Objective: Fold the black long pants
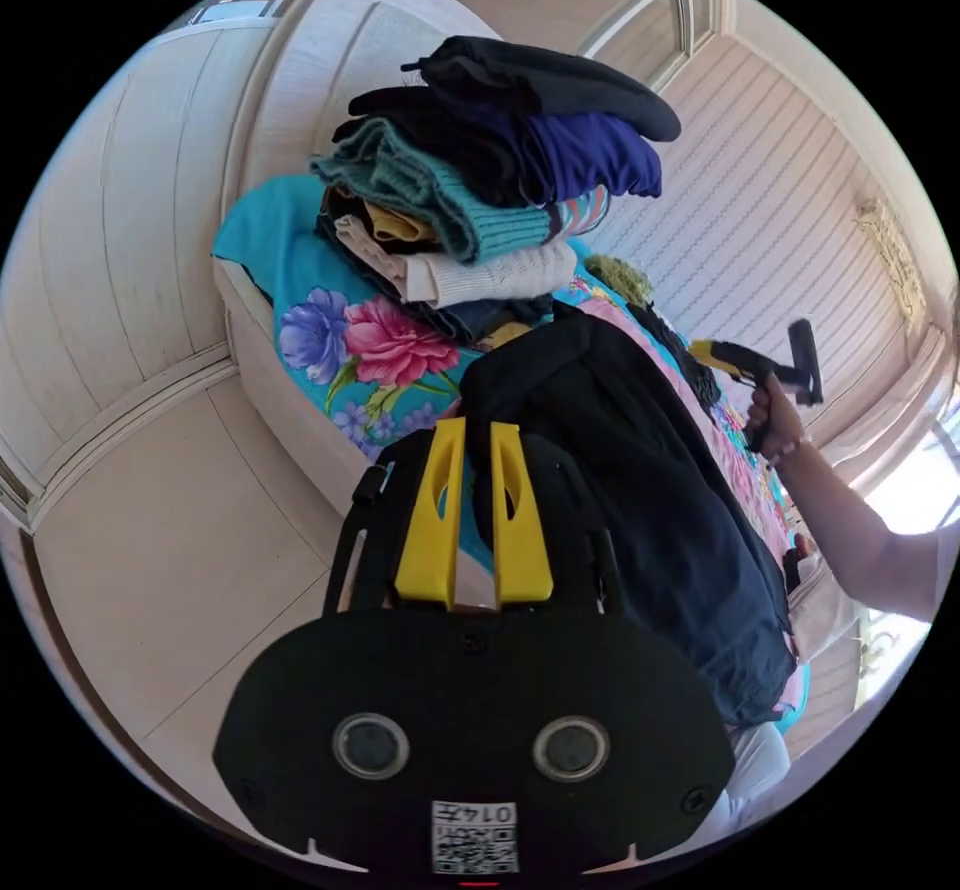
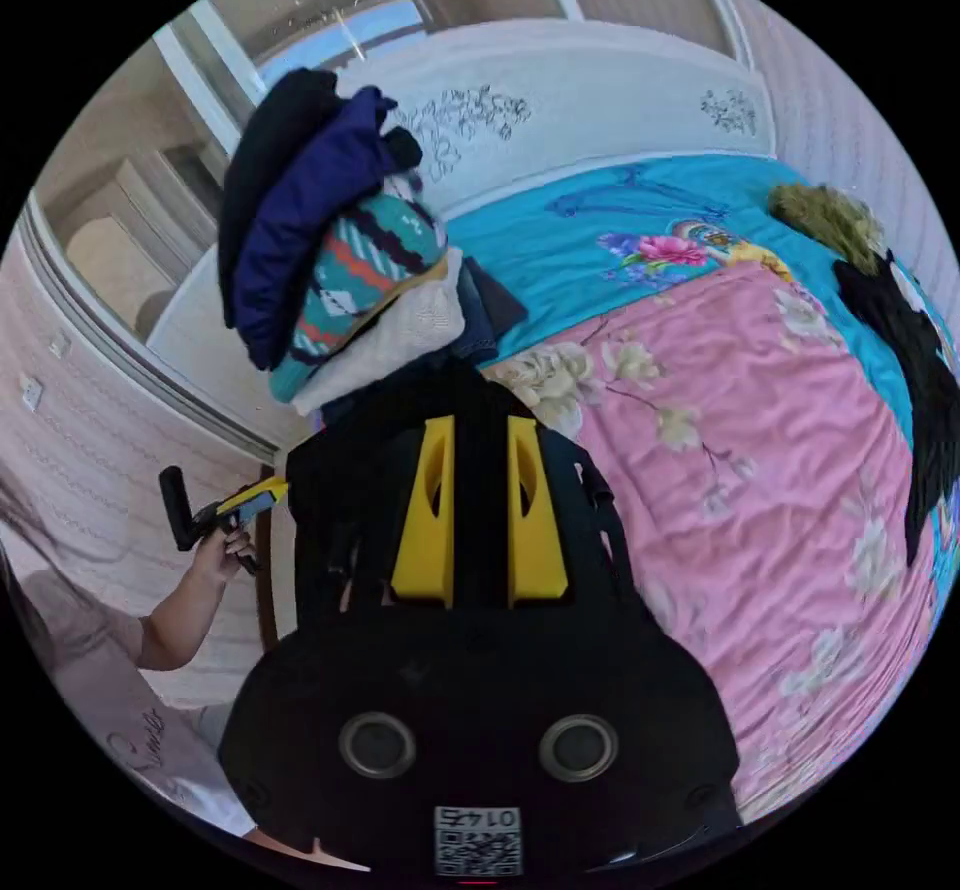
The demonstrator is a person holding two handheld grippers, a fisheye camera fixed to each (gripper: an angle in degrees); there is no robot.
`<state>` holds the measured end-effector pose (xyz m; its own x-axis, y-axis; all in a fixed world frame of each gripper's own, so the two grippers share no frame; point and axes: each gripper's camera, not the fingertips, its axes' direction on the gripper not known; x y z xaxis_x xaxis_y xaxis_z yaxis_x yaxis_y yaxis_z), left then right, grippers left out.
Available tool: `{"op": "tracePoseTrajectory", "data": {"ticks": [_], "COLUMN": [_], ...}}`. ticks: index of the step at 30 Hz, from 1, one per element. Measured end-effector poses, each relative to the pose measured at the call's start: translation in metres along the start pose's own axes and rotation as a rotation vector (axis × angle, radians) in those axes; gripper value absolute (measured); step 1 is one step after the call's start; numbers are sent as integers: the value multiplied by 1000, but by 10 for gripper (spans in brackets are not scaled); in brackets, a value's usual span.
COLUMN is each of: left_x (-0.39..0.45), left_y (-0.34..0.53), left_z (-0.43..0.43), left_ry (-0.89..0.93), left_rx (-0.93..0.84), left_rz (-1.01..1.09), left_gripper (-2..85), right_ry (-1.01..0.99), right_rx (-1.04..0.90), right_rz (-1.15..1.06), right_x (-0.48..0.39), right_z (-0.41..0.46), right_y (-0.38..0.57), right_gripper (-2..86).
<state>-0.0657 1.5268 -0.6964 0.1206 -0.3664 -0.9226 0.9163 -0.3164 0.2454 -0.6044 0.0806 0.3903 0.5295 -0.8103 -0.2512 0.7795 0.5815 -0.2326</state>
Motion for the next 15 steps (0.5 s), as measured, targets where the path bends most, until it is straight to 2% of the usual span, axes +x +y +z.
{"op": "tracePoseTrajectory", "data": {"ticks": [1, 3, 4, 6, 10, 12, 15], "left_x": [3, 11, 18, 26, 45, 51, 52], "left_y": [9, 21, 29, 38, 45, 45, 42], "left_z": [-10, -17, -20, -27, -31, -24, -4], "left_ry": [12, -7, -11, 50, 95, 96, 113], "left_rx": [-12, -61, -96, -114, -107, -112, -180], "left_rz": [10, 45, 62, 45, 0, -31, -78], "left_gripper": [52, 55, 57, 60, 63, 67, 80], "right_ry": [12, 126, 161, 238, 267, 246, 285], "right_rx": [24, 40, 36, -38, -79, 82, 288], "right_rz": [10, 80, 106, 303, 677, 898, 1127], "right_x": [0, -4, -6, -6, -5, -5, -3], "right_z": [-24, -112, -132, -206, -314, -382, -441], "right_y": [30, 161, 197, 337, 530, 639, 751], "right_gripper": [94, 109, 117, 145, 145, 131, 133]}}
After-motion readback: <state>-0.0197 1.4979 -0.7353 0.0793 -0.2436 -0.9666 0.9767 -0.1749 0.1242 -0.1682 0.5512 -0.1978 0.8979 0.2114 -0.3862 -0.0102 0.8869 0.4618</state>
